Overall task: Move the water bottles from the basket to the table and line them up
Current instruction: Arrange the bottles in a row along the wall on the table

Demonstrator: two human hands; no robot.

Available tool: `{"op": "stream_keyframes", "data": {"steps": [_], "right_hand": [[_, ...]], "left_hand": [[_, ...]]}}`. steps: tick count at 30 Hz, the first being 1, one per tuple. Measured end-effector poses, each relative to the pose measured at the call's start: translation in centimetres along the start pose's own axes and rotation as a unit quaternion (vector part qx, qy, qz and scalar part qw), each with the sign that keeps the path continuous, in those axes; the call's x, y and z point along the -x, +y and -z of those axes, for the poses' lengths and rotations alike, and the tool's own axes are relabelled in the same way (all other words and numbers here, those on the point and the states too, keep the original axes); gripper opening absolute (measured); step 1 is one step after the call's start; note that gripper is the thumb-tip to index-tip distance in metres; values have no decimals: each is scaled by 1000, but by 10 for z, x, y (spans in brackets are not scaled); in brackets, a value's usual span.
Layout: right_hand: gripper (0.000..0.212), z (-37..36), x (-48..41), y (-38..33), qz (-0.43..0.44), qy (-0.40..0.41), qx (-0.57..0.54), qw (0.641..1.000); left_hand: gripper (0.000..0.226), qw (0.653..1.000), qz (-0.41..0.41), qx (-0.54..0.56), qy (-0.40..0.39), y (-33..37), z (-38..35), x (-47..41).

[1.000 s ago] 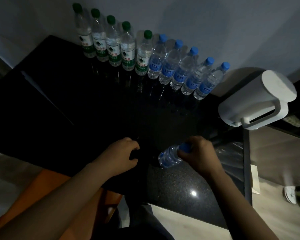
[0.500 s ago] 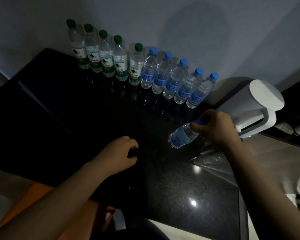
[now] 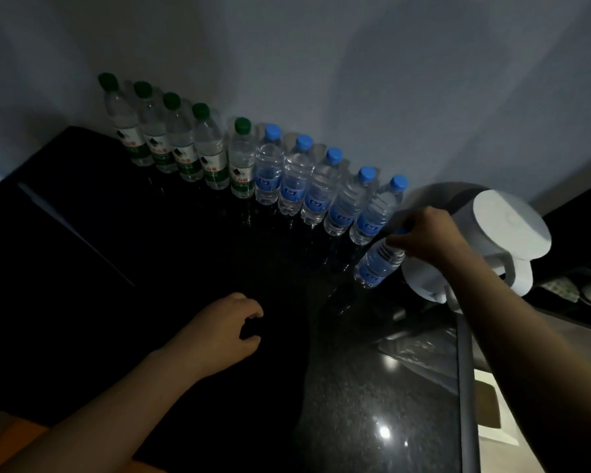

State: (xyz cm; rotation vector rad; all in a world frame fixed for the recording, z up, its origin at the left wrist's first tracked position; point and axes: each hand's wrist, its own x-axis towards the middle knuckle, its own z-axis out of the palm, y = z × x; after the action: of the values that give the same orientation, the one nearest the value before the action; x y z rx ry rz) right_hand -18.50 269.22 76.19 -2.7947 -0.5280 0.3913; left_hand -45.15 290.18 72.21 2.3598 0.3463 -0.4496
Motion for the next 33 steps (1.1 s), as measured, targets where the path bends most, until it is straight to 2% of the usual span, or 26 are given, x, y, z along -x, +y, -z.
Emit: {"op": "stream_keyframes", "data": {"steps": [7,14,25,33], "right_hand": [[32,12,-55,13,-14,6,40,999],[40,14,-94,27,-54,-26,54,997],[32,-3,-118,47,-63,2,27,998],[35,-8,-127,54,-74,33,22,996]], "left_hand": [[37,1000,22,10,-2,6,-5,-22],[37,999,28,12,15,9,-2,-41],[36,999,39,21,9,12,-5,-63],[38,999,50,19,-4,9,-3,-75]]}}
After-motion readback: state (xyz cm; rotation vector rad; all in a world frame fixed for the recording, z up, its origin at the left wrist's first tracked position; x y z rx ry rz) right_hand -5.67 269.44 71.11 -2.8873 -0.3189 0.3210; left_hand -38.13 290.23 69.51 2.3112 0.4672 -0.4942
